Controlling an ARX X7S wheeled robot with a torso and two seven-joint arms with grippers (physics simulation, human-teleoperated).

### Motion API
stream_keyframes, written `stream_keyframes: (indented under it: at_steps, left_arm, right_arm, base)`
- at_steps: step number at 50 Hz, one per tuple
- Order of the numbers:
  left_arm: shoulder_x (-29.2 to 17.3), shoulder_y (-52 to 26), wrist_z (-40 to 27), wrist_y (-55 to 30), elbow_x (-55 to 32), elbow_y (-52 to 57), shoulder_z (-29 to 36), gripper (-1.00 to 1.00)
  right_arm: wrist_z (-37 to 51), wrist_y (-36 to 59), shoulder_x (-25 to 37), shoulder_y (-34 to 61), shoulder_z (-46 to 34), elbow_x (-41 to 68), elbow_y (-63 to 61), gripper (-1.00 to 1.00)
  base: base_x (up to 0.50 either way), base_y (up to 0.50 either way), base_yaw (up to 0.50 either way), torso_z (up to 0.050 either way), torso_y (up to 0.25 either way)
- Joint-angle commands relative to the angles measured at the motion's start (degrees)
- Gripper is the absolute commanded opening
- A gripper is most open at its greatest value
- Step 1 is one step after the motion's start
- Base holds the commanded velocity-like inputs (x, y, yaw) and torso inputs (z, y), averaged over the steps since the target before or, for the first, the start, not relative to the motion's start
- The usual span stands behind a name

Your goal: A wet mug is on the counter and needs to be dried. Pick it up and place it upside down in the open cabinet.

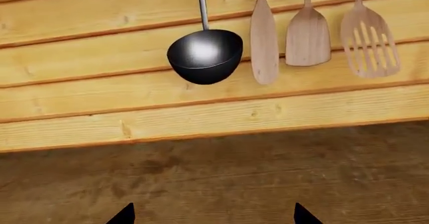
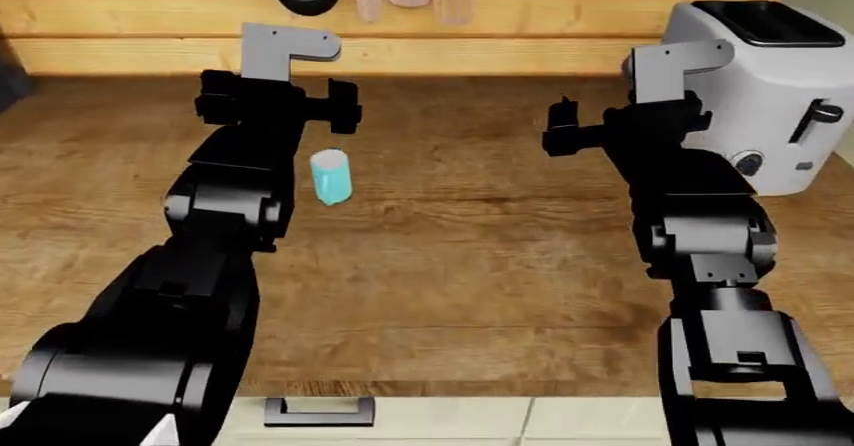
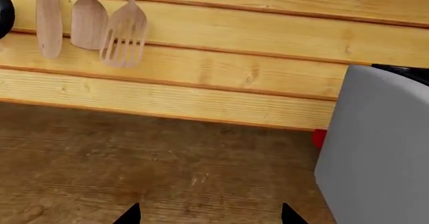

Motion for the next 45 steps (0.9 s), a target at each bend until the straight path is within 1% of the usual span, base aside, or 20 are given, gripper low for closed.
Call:
stream_keyframes:
  at_steps: [1,15,18,20,21,22,23,25,27,29,32,34,35,36,40,42,43,45]
  left_arm:
    - [0.0,-0.5,0.0,-0.3,0.3,-0.5,-0.5,1.0]
    - [-0.1,-0.8,-0.1,-0.3,0.4,-0.5,-0.8,1.0]
    - [-0.4,-0.8,0.2,1.6,0.9,-0.5,-0.4,1.0]
    - [-1.3,-1.6,1.5,0.4,1.4,-0.1,0.5,1.0]
    - [-2.6,1.2,2.4,-6.5,1.5,8.5,0.8,1.0]
    - [-4.7,6.7,4.1,-15.1,1.4,17.1,1.3,1.0]
    - [-6.8,10.6,5.8,-23.7,0.9,25.7,1.6,1.0]
    - [-11.1,16.1,9.2,-40.9,-0.7,42.9,1.3,1.0]
    - [-15.5,21.5,13.4,-51.9,-3.7,60.1,0.7,1.0]
    - [-20.1,26.6,17.6,-60.4,-7.2,77.3,0.1,1.0]
    - [-23.3,27.3,21.3,-74.4,-11.6,102.2,-2.5,1.0]
    - [-24.4,26.5,23.4,-80.3,-13.7,104.4,-3.8,1.0]
    - [-25.0,26.2,23.9,-82.0,-15.0,104.9,-4.2,1.0]
    - [-26.1,26.5,22.6,-82.2,-18.1,104.9,-4.6,1.0]
    - [-30.4,26.8,10.4,-82.2,-36.3,103.6,-5.7,1.0]
    - [-32.5,26.5,3.6,-82.1,-45.6,101.4,-4.9,1.0]
    - [-33.4,26.4,1.4,-82.1,-49.1,100.5,-4.2,1.0]
    - [-34.4,26.7,-0.8,-82.0,-52.8,99.6,-3.3,1.0]
  right_arm:
    - [-0.1,0.5,-0.1,0.1,-0.2,0.3,-0.3,1.0]
    - [-0.1,1.3,0.1,-0.6,-0.6,0.5,-1.5,1.0]
    - [0.5,1.8,0.3,-0.7,-0.4,0.5,-1.5,1.0]
    - [1.0,2.3,0.5,-0.6,0.0,0.7,-1.5,1.0]
    - [1.3,2.5,0.7,-0.7,0.2,0.7,-1.4,1.0]
    - [1.4,2.7,0.8,-0.8,0.4,0.8,-1.6,1.0]
    - [1.4,2.9,0.9,-1.1,0.6,1.0,-1.9,1.0]
    - [1.4,2.3,0.9,-1.1,0.7,1.2,-1.2,1.0]
    - [1.2,1.0,0.7,-0.8,0.7,1.3,0.6,1.0]
    - [0.9,-0.6,0.4,-0.5,0.6,1.3,2.5,1.0]
    - [0.7,-3.0,0.3,-0.1,0.8,1.4,5.7,1.0]
    - [0.7,-4.3,0.2,0.3,0.8,1.4,7.6,1.0]
    - [0.7,-4.5,0.2,0.4,0.8,1.4,7.9,1.0]
    - [0.7,-4.7,0.2,0.4,0.8,1.4,8.2,1.0]
    - [0.8,-5.0,0.0,0.4,0.7,1.5,8.4,1.0]
    - [0.8,-4.7,0.1,0.1,0.6,1.5,7.8,1.0]
    - [0.9,-5.0,0.1,0.2,0.6,1.5,8.2,1.0]
    - [1.0,-5.6,0.0,0.3,0.4,1.4,8.8,1.0]
  base:
    - [0.5,0.0,0.0,0.0,0.0]
    - [0.5,0.0,0.0,0.0,0.001]
    - [0.0,0.0,0.0,0.0,0.0]
    - [0.0,0.0,0.0,0.0,0.0]
    - [0.0,0.0,0.0,0.0,0.0]
    - [0.0,0.0,0.0,0.0,0.0]
    - [0.0,0.0,0.0,0.0,0.0]
    - [0.0,0.0,0.0,0.0,0.0]
    - [0.0,0.0,0.0,0.0,0.0]
    - [0.0,0.0,0.0,0.0,0.0]
    - [0.0,0.0,0.0,0.0,0.0]
    - [0.0,0.0,0.0,0.0,0.0]
    - [0.0,0.0,0.0,0.0,0.0]
    - [0.0,0.0,0.0,0.0,0.0]
    - [0.0,0.0,0.0,0.0,0.0]
    - [0.0,0.0,0.0,0.0,0.0]
    - [0.0,0.0,0.0,0.0,0.0]
    - [0.0,0.0,0.0,0.0,0.0]
